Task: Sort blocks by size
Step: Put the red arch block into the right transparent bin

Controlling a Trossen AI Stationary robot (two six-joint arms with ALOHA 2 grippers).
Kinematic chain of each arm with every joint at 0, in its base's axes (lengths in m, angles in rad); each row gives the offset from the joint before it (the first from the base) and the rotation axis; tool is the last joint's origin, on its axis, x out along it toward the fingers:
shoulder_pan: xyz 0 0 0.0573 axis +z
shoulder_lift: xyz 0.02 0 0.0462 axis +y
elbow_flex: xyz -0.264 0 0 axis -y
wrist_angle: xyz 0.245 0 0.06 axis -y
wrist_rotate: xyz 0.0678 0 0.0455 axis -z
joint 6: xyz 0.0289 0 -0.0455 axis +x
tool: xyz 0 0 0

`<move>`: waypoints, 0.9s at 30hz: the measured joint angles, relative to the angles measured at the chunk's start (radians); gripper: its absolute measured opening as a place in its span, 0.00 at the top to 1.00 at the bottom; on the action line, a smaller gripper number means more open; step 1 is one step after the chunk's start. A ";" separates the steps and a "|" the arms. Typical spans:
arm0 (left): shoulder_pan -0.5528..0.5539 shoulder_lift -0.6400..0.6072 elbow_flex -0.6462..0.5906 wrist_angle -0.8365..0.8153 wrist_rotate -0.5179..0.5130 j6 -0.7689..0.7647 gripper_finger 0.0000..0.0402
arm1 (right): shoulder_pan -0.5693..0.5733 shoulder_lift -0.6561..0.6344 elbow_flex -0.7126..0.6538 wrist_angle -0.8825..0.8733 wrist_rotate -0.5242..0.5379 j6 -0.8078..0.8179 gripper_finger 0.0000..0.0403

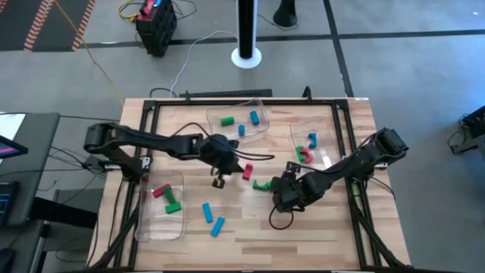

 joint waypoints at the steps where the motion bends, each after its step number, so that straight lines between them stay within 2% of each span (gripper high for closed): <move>1: 0.000 -0.021 0.000 -0.014 0.009 -0.002 1.00 | 0.002 -0.011 0.000 -0.001 0.014 0.000 0.51; 11: 0.000 -0.176 0.000 -0.044 0.123 -0.031 1.00 | 0.048 -0.147 0.000 0.009 0.194 -0.012 0.51; 15: 0.000 -0.174 0.000 -0.101 0.124 -0.029 1.00 | 0.063 -0.169 0.000 0.044 0.216 -0.041 0.51; 19: -0.001 -0.105 -0.025 -0.113 0.122 -0.038 0.98 | 0.068 -0.170 0.000 0.055 0.218 -0.053 0.51; 23: -0.017 -0.012 -0.029 -0.091 0.089 -0.032 0.87 | 0.065 -0.170 0.000 0.055 0.219 -0.053 0.51; 27: -0.024 0.078 -0.029 -0.035 0.037 -0.021 0.69 | 0.065 -0.170 0.000 0.055 0.233 -0.056 0.51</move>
